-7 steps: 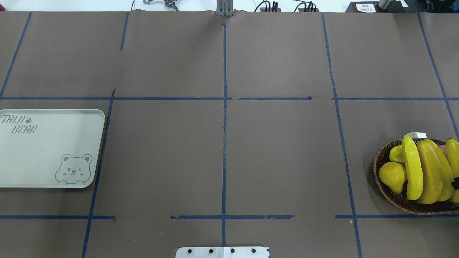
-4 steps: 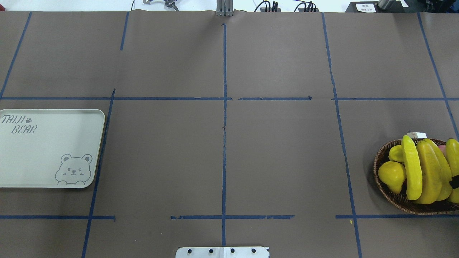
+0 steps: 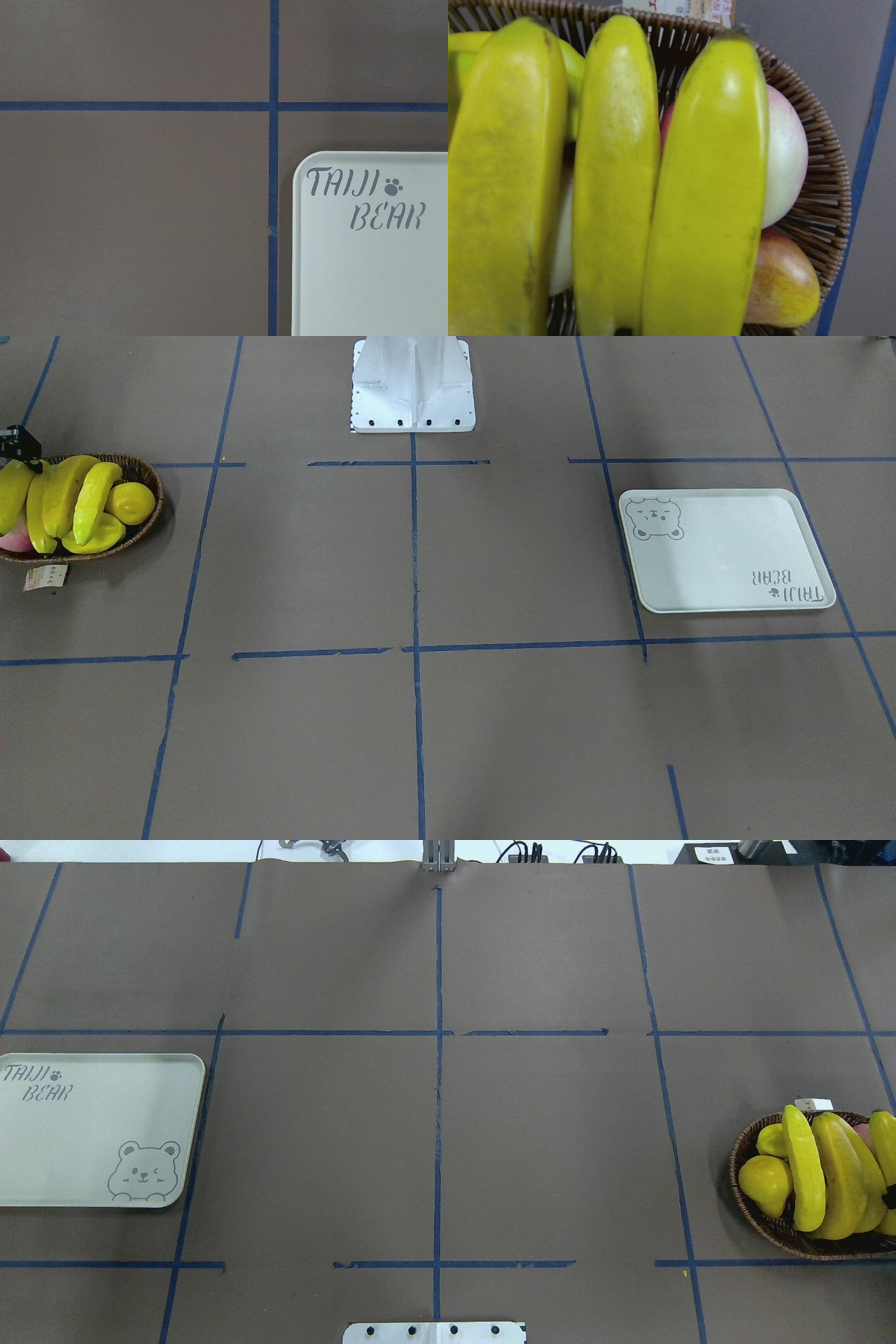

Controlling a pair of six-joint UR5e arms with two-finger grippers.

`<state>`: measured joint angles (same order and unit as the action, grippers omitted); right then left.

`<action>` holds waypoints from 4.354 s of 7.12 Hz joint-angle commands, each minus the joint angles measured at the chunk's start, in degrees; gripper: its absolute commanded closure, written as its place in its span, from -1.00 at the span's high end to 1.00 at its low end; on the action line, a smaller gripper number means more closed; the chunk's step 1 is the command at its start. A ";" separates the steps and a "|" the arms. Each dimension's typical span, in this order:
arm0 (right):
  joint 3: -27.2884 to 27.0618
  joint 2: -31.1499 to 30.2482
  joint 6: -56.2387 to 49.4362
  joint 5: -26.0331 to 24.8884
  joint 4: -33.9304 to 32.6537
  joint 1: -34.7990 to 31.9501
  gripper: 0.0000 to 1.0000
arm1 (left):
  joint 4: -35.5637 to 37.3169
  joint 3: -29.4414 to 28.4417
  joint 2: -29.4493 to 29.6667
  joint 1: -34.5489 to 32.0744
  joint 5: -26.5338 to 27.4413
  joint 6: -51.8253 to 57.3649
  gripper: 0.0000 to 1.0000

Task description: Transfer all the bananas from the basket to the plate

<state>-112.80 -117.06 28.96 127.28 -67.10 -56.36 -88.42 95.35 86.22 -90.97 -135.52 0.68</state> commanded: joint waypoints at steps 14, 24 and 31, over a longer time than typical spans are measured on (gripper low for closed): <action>-9.11 16.37 1.01 25.82 -8.98 -14.57 -1.00 | 0.00 0.62 0.61 0.00 -0.27 -0.07 1.00; -3.57 56.93 43.19 1.76 -13.58 16.36 -0.99 | -50.41 -0.61 20.44 31.16 -3.26 -64.95 0.97; -3.92 61.07 46.01 -1.85 -10.44 23.66 -0.97 | -64.25 0.88 34.71 44.19 2.90 -98.86 0.95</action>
<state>-116.35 -56.27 75.00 125.43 -79.41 -33.43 -152.15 96.09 119.66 -49.00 -133.11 -97.55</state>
